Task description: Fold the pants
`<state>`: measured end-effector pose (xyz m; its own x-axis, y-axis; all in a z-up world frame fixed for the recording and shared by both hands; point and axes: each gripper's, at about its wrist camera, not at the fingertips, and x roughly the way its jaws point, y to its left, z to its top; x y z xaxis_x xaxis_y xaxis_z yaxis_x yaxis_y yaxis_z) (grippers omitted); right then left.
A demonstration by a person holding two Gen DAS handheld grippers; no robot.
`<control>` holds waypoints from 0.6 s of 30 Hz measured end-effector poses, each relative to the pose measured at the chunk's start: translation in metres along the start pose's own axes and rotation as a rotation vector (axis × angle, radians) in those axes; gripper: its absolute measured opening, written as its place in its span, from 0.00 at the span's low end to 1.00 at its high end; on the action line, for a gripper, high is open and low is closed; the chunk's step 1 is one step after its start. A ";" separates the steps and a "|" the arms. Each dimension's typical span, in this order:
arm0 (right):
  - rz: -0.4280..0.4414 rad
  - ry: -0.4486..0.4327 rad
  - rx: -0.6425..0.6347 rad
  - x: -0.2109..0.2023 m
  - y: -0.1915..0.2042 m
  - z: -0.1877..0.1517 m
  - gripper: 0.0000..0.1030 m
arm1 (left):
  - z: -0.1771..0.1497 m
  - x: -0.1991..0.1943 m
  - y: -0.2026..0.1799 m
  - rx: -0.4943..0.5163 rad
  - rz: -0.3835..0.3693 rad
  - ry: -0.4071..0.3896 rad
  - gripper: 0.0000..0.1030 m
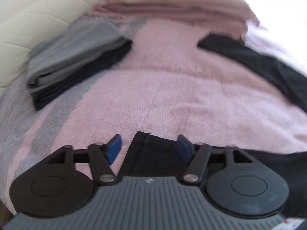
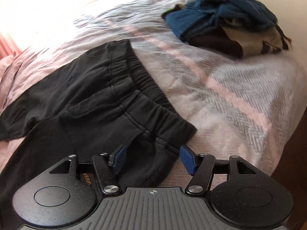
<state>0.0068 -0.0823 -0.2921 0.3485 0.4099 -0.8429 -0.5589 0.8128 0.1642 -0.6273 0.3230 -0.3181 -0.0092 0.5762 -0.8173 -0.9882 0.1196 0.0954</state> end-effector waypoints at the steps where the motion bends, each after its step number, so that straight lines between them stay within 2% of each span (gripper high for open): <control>1: -0.012 0.002 0.025 0.004 -0.006 0.003 0.58 | 0.003 0.011 0.002 0.009 -0.004 0.018 0.65; 3: -0.035 0.009 0.080 0.008 -0.016 0.006 0.57 | 0.005 0.034 0.008 0.004 -0.019 0.073 0.68; 4: -0.040 0.006 0.107 0.009 -0.020 0.008 0.57 | 0.004 0.045 0.013 -0.017 -0.045 0.098 0.60; 5: -0.039 0.003 0.122 0.010 -0.022 0.010 0.57 | 0.003 0.050 0.018 -0.050 -0.082 0.104 0.46; 6: -0.039 -0.001 0.132 0.009 -0.024 0.011 0.57 | 0.002 0.052 0.019 -0.061 -0.088 0.101 0.16; 7: -0.038 -0.005 0.132 0.008 -0.024 0.012 0.57 | 0.002 0.050 0.017 -0.038 -0.068 0.084 0.12; 10: -0.043 -0.017 0.091 0.008 -0.016 0.014 0.57 | -0.005 0.035 0.008 0.066 -0.024 -0.040 0.09; 12: -0.040 -0.026 0.057 0.009 -0.008 0.014 0.57 | -0.004 0.034 0.011 0.053 0.003 -0.093 0.07; 14: -0.044 -0.019 0.017 0.014 0.004 0.014 0.58 | -0.001 0.051 0.013 0.045 0.046 -0.051 0.04; 15: -0.050 -0.019 -0.007 0.015 0.010 0.013 0.57 | -0.003 0.059 0.008 0.095 0.143 -0.027 0.02; 16: -0.047 -0.025 -0.040 0.015 0.018 0.012 0.57 | -0.004 0.063 0.005 0.147 0.222 -0.010 0.05; 18: -0.040 -0.058 -0.139 0.010 0.035 0.010 0.57 | -0.002 0.057 0.014 0.086 0.283 0.001 0.12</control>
<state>-0.0017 -0.0453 -0.2898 0.4130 0.4050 -0.8157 -0.6413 0.7653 0.0553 -0.6421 0.3561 -0.3647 -0.2829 0.5952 -0.7521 -0.9298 0.0222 0.3673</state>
